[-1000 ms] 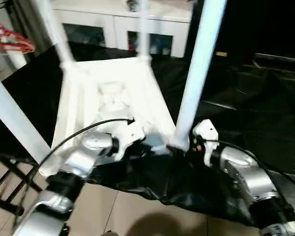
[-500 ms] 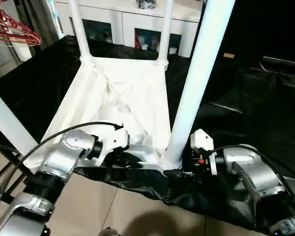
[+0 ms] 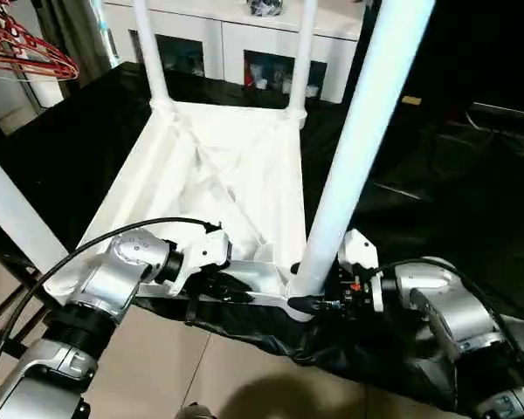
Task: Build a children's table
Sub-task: Rotate leg to tighten
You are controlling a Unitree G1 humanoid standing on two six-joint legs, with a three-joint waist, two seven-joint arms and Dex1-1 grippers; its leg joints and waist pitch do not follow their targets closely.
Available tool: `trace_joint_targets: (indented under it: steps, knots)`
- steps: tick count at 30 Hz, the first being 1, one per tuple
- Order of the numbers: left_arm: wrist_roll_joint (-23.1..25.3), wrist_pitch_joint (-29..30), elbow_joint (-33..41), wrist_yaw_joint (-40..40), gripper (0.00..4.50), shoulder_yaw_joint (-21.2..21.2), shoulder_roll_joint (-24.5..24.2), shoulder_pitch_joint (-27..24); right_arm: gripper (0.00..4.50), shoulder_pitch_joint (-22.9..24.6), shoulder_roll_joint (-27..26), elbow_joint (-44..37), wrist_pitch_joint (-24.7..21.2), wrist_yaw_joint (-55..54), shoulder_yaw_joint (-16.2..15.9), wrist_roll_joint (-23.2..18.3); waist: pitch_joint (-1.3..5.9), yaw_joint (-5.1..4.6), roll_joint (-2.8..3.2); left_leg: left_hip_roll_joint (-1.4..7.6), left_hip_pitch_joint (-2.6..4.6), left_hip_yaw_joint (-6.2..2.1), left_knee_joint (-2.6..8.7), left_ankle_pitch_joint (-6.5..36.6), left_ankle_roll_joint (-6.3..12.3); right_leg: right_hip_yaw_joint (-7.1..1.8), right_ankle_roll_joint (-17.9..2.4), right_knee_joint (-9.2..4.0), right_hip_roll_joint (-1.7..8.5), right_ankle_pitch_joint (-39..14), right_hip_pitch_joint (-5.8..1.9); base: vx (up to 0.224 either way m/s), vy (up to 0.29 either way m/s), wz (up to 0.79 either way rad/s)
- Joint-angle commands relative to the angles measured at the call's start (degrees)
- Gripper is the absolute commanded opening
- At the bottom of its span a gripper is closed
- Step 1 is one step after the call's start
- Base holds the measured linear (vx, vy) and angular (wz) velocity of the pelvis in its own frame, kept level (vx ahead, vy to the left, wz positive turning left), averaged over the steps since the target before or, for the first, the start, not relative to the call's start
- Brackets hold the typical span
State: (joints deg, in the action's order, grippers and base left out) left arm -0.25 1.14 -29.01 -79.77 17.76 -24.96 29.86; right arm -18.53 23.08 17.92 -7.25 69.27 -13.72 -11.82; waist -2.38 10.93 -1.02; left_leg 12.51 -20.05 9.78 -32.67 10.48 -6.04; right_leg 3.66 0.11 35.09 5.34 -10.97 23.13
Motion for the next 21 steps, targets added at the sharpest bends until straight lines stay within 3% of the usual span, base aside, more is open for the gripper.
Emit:
trace_joint_targets:
  steps: [1, 2, 4, 8, 10, 13, 18, 20, 21]
  knots:
    - [-0.7, 0.2, -1.1, 4.2, 0.00, -1.2, 1.8, 1.4, 2.66, 1.3, -0.8, -1.1, -0.7, -0.5, -1.5, -0.2, 3.35, -0.12, 0.24, 0.54, 0.15, 0.39, 3.52, 11.8, 1.49, -2.07, -13.0, -3.27, 2.41, -4.9, -3.12, 0.000, 0.000, 0.00]
    - [-0.2, 0.3, -1.7, 6.4, 0.00, -1.6, 2.7, 1.8, 2.66, 1.6, -1.8, -0.4, 0.0, -2.7, -1.0, 0.3, 3.19, -0.02, 0.71, 0.58, 0.28, 0.43, 3.67, 13.3, 1.10, -2.13, -12.5, -3.69, 2.43, -7.3, -2.84, 0.000, 0.000, 0.00]
    - [0.2, 0.9, -2.3, 8.6, 0.00, -2.0, 3.5, 2.3, 2.65, 1.6, -2.9, 0.5, 0.3, -5.3, -0.4, 0.7, 3.15, -0.03, 0.53, 0.54, 0.22, 0.25, 3.94, 14.7, 0.34, -2.15, -11.4, -3.94, 2.65, -11.2, -3.03, 0.000, 0.000, 0.00]
    - [2.0, 4.6, -4.5, 19.2, 0.00, -2.9, 9.2, 4.0, 2.65, 0.0, -11.2, 6.6, 0.7, -21.1, 4.2, 1.7, 2.89, -0.66, 0.17, 0.39, 0.28, -0.14, 4.48, 16.6, -1.56, -1.99, -8.1, -4.97, 3.10, -21.3, -2.65, 0.000, 0.000, 0.00]
    - [3.3, 5.5, -5.3, 23.9, 0.00, -2.5, 11.9, 4.9, 2.64, -0.7, -15.1, 8.7, 0.7, -26.6, 5.5, 1.7, 2.92, -1.08, -0.16, 0.30, 0.41, -0.12, 4.42, 17.2, -1.19, -2.02, -7.0, -5.41, 3.12, -23.6, -2.42, 0.000, 0.000, 0.00]
    - [4.6, 6.0, -6.3, 27.6, 0.00, -2.0, 14.3, 5.8, 2.64, -1.9, -18.2, 11.1, 0.6, -32.7, 5.4, 3.6, 2.94, -1.31, -0.06, 0.26, 0.23, -0.11, 4.45, 16.2, -0.50, -2.08, -6.4, -5.52, 2.99, -23.5, -2.30, 0.000, 0.000, 0.00]
    - [6.8, 6.1, -7.1, 32.4, 0.00, -0.7, 17.8, 6.5, 2.64, -4.6, -23.8, 15.4, 0.0, -44.6, 5.9, 7.1, 3.04, -1.71, -0.02, 0.16, 0.06, -0.15, 4.62, 15.2, -1.13, -2.06, -5.9, -5.39, 2.90, -22.0, -2.30, 0.000, 0.000, 0.00]
    - [8.0, 6.1, -6.5, 33.7, 0.00, 0.0, 19.1, 6.4, 2.64, -5.7, -25.8, 16.9, 1.4, -47.6, 6.2, 8.3, 3.13, -1.81, 0.35, 0.18, -0.06, -0.19, 4.67, 15.0, -1.12, -2.10, -6.0, -5.24, 2.86, -20.3, -2.31, 0.000, 0.000, 0.00]
    - [8.4, 5.5, -5.7, 33.4, 0.00, 0.9, 19.6, 6.1, 2.99, -6.1, -26.5, 17.2, 2.4, -47.8, 6.3, 8.5, 3.21, -1.81, 0.45, 0.21, -0.04, -0.19, 4.63, 14.9, -1.11, -2.11, -6.1, -5.19, 2.87, -19.6, -2.30, 0.000, 0.000, 0.00]
